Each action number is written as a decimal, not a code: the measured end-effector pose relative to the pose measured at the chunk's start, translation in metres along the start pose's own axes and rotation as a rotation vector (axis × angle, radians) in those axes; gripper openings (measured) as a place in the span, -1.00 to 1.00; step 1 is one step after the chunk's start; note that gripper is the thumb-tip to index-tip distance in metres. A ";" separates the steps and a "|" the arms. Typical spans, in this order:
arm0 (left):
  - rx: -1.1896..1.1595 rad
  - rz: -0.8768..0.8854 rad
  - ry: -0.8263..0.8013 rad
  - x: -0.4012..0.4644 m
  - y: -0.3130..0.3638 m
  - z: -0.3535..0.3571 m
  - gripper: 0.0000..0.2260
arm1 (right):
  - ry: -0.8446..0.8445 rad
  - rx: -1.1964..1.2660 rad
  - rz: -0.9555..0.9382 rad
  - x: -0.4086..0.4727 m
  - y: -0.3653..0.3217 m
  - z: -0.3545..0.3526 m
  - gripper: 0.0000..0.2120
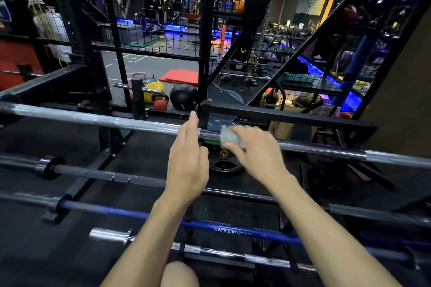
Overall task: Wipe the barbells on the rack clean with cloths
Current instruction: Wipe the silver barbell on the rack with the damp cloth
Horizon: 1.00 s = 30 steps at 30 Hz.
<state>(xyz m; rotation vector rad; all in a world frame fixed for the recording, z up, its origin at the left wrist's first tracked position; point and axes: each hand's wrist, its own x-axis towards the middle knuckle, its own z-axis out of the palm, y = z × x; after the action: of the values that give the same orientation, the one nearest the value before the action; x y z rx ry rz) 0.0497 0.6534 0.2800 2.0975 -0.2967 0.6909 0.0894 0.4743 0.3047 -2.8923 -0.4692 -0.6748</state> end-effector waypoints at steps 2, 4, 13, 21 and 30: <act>0.005 -0.018 -0.003 0.000 0.001 0.001 -0.40 | 0.019 -0.032 0.001 -0.017 0.030 -0.008 -0.53; 0.001 -0.045 -0.012 0.001 0.002 0.002 -0.39 | 0.025 -0.099 0.008 -0.031 0.059 -0.019 -0.52; -0.034 -0.076 0.016 0.001 0.002 0.003 -0.40 | -0.024 -0.344 0.246 -0.083 0.157 -0.048 -0.50; -0.024 -0.072 0.017 0.003 0.000 0.003 -0.41 | 0.070 -0.354 0.472 -0.085 0.111 -0.007 -0.35; -0.009 -0.075 0.014 0.002 0.000 0.001 -0.44 | 0.201 -0.197 0.603 -0.099 0.111 0.003 -0.27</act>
<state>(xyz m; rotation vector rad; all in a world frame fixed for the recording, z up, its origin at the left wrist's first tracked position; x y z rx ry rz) 0.0511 0.6531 0.2806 2.0836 -0.2120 0.6583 0.0431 0.3436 0.2506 -2.8511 0.5019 -0.9173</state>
